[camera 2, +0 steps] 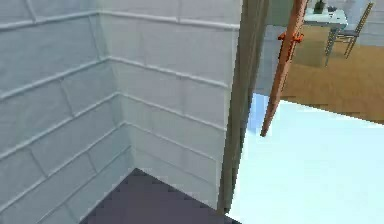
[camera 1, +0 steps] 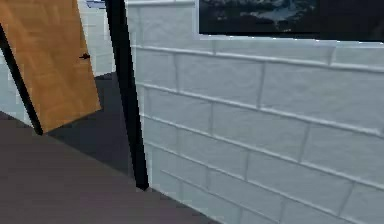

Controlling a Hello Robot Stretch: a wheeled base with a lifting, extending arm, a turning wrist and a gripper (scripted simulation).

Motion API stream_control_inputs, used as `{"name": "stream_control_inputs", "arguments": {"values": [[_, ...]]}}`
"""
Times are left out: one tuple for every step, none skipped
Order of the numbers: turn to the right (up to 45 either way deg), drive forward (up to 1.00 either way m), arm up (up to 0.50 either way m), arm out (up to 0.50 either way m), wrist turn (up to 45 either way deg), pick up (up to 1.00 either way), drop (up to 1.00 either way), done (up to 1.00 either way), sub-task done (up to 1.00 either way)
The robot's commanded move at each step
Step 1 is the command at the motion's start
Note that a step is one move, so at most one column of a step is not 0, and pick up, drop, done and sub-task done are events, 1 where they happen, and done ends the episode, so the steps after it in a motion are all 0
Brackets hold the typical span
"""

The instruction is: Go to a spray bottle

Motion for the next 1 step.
{"name": "stream_control_inputs", "arguments": {"values": [[-45.0, 0.0, 0.0, 0.0, 0.0, 0.0, 0.0, 0.0, 0.0]]}}
